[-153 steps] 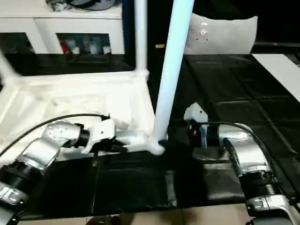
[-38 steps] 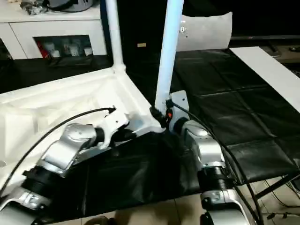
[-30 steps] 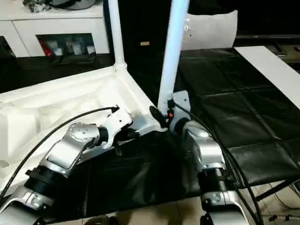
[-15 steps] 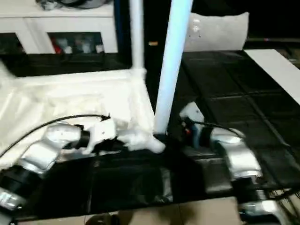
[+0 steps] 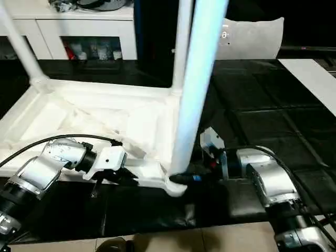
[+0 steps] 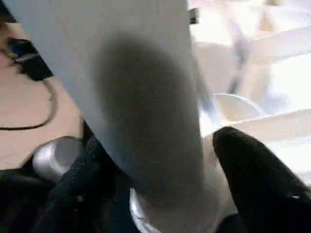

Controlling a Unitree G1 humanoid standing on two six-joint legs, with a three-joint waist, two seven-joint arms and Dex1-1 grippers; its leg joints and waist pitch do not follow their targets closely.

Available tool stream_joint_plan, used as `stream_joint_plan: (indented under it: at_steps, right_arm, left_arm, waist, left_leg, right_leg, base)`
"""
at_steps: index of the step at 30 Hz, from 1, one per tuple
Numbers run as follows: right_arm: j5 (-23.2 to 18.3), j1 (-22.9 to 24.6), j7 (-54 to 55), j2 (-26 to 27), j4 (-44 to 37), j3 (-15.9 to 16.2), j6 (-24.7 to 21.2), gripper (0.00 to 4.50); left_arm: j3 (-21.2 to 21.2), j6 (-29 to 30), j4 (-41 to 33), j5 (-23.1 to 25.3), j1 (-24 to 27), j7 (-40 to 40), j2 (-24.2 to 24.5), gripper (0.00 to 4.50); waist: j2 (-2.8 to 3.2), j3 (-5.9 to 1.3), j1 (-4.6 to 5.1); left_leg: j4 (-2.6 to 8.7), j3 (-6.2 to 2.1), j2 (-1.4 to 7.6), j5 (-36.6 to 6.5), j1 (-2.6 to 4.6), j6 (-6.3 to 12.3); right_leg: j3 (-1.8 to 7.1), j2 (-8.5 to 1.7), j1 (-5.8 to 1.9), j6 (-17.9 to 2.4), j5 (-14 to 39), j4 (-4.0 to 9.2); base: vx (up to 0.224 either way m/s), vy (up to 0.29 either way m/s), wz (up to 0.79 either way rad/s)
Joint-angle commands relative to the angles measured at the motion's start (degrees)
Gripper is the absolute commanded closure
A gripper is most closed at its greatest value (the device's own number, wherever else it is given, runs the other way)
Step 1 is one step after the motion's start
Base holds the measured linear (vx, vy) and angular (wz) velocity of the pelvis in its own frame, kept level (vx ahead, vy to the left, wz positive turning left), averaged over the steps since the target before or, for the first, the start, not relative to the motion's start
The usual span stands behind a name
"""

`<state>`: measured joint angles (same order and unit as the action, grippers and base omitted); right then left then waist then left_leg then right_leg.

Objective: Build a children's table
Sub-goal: Rotate leg to tighten

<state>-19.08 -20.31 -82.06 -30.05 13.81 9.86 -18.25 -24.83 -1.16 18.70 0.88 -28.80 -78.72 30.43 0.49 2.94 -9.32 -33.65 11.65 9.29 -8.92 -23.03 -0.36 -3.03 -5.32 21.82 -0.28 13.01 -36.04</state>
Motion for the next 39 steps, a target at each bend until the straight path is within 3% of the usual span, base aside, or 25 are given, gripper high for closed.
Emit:
stream_joint_plan:
  at_steps: [1, 7, 13, 14, 16, 17, 19, 20, 23, 25, 27, 29, 30, 35, 39]
  right_arm:
    - [-0.91, 0.04, -1.13, -0.70, -1.25, 0.54, -0.79, 1.70]
    - [-1.80, 1.02, -1.95, -1.15, -3.13, 1.33, -2.42, 2.22]
    - [-2.31, 1.48, 4.58, 2.24, -4.13, 0.30, -5.95, 2.33]
    - [-0.63, 0.96, 9.80, 4.54, -2.73, -0.46, -4.85, 2.33]
    - [0.41, 0.66, 12.62, 5.79, -1.88, -0.87, -3.84, 2.33]
    - [2.84, -1.13, 23.18, 10.11, 1.32, -3.09, -3.56, 2.36]
    - [4.01, -2.06, 28.46, 12.10, 2.81, -4.13, -3.67, 2.40]
    - [5.03, -2.96, 33.39, 14.04, 4.11, -4.99, -4.43, 2.41]
    - [6.33, -3.62, 38.25, 16.01, 4.90, -5.62, -4.97, 2.45]
    - [8.93, -5.20, 49.28, 20.40, 7.33, -7.23, -5.07, 2.45]
    - [9.87, -5.67, 52.53, 22.69, 8.58, -7.57, -2.58, 2.45]
    - [9.65, -5.61, 50.88, 23.47, 8.77, -6.88, -0.69, 2.45]
    - [9.67, -5.55, 50.30, 23.32, 8.66, -6.61, -0.65, 1.94]
    - [8.32, -4.18, 46.06, 21.84, 6.23, -6.45, 0.14, 1.52]
    - [7.42, -2.15, 39.00, 17.82, 4.22, -5.84, 2.80, 1.21]
  left_arm:
    - [-2.12, -1.61, -0.24, 0.98, -0.95, -1.77, -0.36, 4.50]
    - [-1.76, -1.54, 1.59, 0.45, -1.03, -1.29, -1.27, 4.50]
    - [-0.44, 3.53, -0.15, -1.25, -0.18, -0.12, -2.09, 4.50]
    - [0.26, 5.90, -0.98, -1.64, 0.04, 1.38, -2.80, 4.50]
    - [0.65, 7.05, -1.33, -1.77, 0.12, 2.31, -3.23, 4.50]
    - [1.54, 10.88, -2.71, -1.67, 0.36, 5.71, -4.83, 4.50]
    - [2.07, 12.86, -3.50, -1.65, 0.52, 8.02, -6.07, 4.50]
    - [2.78, 15.20, -4.38, -1.68, 0.65, 10.98, -7.77, 4.50]
    - [3.64, 17.87, -5.07, -1.15, 0.55, 15.03, -10.02, 4.50]
    - [4.99, 22.66, -5.50, 0.89, -0.03, 24.00, -15.40, 4.50]
    - [4.67, 24.39, -5.61, 2.88, -0.19, 27.99, -17.85, 4.50]
    - [4.59, 25.02, -4.93, 4.26, -0.60, 31.31, -19.90, 4.50]
    - [4.61, 24.90, -4.67, 4.45, -0.77, 31.72, -20.09, 4.50]
    - [4.95, 24.11, -3.95, 5.22, -1.31, 32.13, -18.34, 4.50]
    - [4.92, 20.42, -2.90, 6.32, -0.85, 30.15, -15.69, 4.50]
  waist:
    - [0.13, -3.71, 0.27]
    - [0.06, -3.72, -0.11]
    - [0.15, -3.63, -0.05]
    - [0.37, -3.50, 0.14]
    - [0.20, -3.17, 0.81]
    - [0.17, -3.00, 1.48]
    - [0.28, -2.94, 2.44]
    - [0.35, -2.88, 3.22]
    - [0.35, -3.11, 4.29]
    - [0.23, -3.12, 4.76]
    - [-0.02, -3.22, 4.80]
    - [-0.12, -3.18, 4.64]
    - [-0.12, -3.21, 4.43]
    - [0.27, -3.54, 3.84]
    - [0.39, -3.62, 3.71]
  left_leg:
    - [4.38, -2.11, 4.65, -17.03, 2.38, -0.59]
    - [4.38, -2.08, 4.70, -16.87, 2.54, -1.10]
    - [4.51, -2.21, 4.58, -17.04, 2.30, -1.27]
    - [4.59, -2.26, 4.51, -18.34, 2.36, -1.85]
    - [4.81, -2.49, 4.39, -21.62, 2.49, -3.41]
    - [4.90, -2.65, 4.39, -23.27, 2.59, -4.56]
    - [5.29, -3.40, 4.18, -24.75, 2.03, -5.66]
    - [5.51, -3.53, 4.26, -25.90, 2.22, -6.58]
    - [5.51, -3.46, 4.18, -26.91, 2.47, -6.87]
    - [5.55, -3.07, 4.16, -24.25, 2.11, -6.07]
    - [5.04, -2.85, 3.89, -23.46, 2.59, -5.34]
    - [4.79, -2.64, 3.83, -21.98, 2.50, -3.83]
    - [4.81, -2.55, 3.87, -20.75, 2.41, -2.97]
    - [4.89, -2.36, 3.88, -16.97, 2.27, -1.51]
    - [4.86, -2.40, 3.97, -17.00, 2.29, -1.18]
  right_leg:
    - [2.42, -4.21, -1.25, -13.42, 6.31, 4.21]
    - [2.47, -4.25, -1.17, -13.18, 6.71, 4.22]
    - [2.42, -4.29, -1.16, -13.02, 7.91, 4.26]
    - [2.49, -4.40, -1.07, -12.80, 9.85, 4.49]
    - [2.58, -4.71, -0.83, -11.94, 15.63, 4.94]
    - [2.66, -4.87, -0.61, -11.16, 19.42, 5.18]
    - [2.33, -5.11, -1.07, -9.20, 24.98, 5.45]
    - [2.22, -4.79, -0.82, -8.57, 25.23, 5.52]
    - [2.28, -4.43, -0.70, -8.86, 21.15, 5.58]
    - [2.48, -4.18, -0.83, -9.97, 16.17, 5.19]
    - [2.47, -4.47, -0.67, -9.89, 17.63, 5.74]
    - [2.63, -4.41, -0.69, -9.29, 17.86, 6.20]
    - [2.64, -4.23, -0.88, -9.07, 16.76, 6.20]
    - [2.40, -3.66, -1.34, -10.11, 9.93, 5.62]
    - [2.29, -3.66, -1.50, -10.62, 7.49, 5.51]
  base:
    - [0.000, 0.000, 0.00]
    - [0.000, 0.000, 0.00]
    - [0.000, 0.000, 0.00]
    - [0.000, 0.000, 0.00]
    - [0.000, 0.000, 0.00]
    - [0.000, 0.000, 0.00]
    - [-0.017, 0.005, -0.09]
    - [-0.034, 0.010, -0.18]
    - [0.000, 0.000, 0.00]
    - [0.000, 0.000, 0.00]
    - [0.000, 0.000, 0.00]
    - [0.000, 0.000, 0.00]
    - [0.000, 0.000, 0.00]
    - [0.000, 0.000, 0.00]
    - [0.000, 0.000, 0.00]
